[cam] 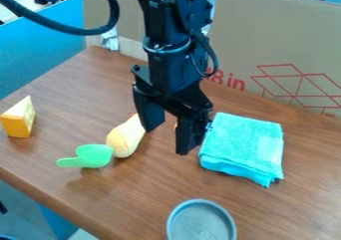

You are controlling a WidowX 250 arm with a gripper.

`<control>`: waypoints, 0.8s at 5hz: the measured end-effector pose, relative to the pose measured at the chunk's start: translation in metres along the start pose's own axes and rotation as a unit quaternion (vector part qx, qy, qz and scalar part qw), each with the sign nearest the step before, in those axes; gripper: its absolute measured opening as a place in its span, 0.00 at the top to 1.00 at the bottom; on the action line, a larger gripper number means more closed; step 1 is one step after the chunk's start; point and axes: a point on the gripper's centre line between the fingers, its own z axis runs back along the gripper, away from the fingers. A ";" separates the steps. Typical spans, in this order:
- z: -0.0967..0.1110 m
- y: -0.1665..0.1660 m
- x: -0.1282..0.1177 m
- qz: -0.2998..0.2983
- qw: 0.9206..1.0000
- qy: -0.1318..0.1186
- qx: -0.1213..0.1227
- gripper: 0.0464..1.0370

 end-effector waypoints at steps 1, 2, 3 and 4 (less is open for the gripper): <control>-0.007 0.002 -0.003 0.001 1.000 0.014 -0.001 0.04; -0.013 0.032 -0.007 0.034 0.999 0.028 0.007 0.04; -0.013 0.057 -0.004 0.051 0.998 0.023 0.021 0.04; -0.018 0.073 -0.002 0.063 0.996 0.035 0.043 0.04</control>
